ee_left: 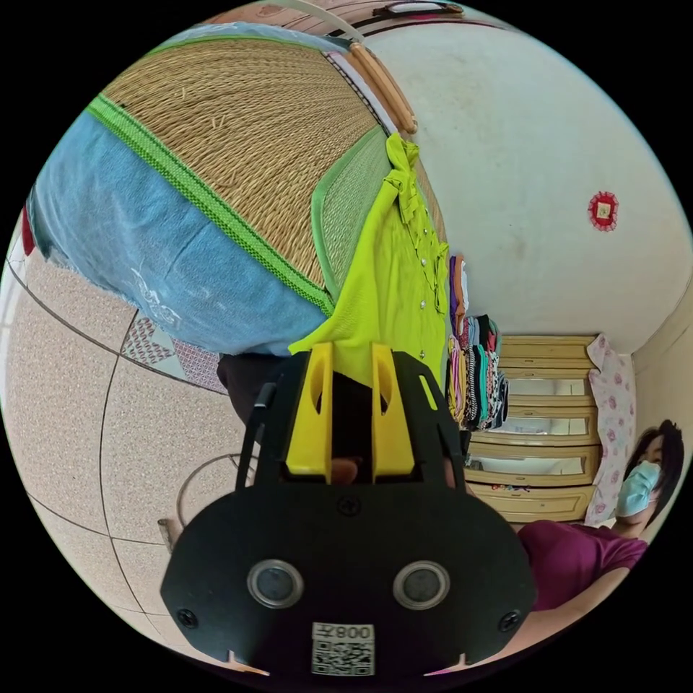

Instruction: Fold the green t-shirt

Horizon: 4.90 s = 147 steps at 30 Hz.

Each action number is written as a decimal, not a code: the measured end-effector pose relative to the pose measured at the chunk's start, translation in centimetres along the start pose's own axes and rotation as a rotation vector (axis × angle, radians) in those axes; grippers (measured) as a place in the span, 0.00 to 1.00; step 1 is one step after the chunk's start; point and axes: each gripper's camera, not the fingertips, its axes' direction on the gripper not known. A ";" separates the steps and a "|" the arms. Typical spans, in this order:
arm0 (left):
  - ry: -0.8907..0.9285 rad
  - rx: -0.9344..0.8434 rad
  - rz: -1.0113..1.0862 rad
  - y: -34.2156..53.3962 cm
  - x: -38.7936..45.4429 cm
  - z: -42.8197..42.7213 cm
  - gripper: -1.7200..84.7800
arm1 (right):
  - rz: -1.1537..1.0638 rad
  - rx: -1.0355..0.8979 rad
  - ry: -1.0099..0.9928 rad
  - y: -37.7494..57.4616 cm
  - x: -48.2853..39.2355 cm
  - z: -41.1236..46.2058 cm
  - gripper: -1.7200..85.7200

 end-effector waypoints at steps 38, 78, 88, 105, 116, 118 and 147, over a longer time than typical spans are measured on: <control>0.354 0.109 0.201 12.9 7.1 -19.3 0.03 | -0.184 0.020 -0.305 11.1 -2.4 -9.1 0.03; 0.568 0.189 0.339 23.7 13.8 -34.1 0.03 | -0.387 0.158 -0.394 26.3 -4.6 -22.4 0.03; 0.574 0.189 0.366 19.4 14.7 -32.3 0.03 | -0.397 0.175 -0.413 22.5 -3.7 -22.4 0.03; 0.536 0.178 0.355 1.6 14.6 -21.8 0.03 | -0.339 0.157 -0.381 6.3 -1.2 -17.6 0.03; 0.445 0.197 0.240 -12.7 11.4 -11.5 0.03 | -0.221 0.084 -0.343 -9.6 1.7 -10.1 0.03; 0.432 0.199 0.229 -15.1 10.8 -9.8 0.03 | -0.209 0.067 -0.325 -13.0 2.1 -8.4 0.03; 0.257 0.229 -0.041 -39.4 -2.5 17.6 0.07 | 0.021 -0.029 -0.333 -36.5 9.6 10.2 0.05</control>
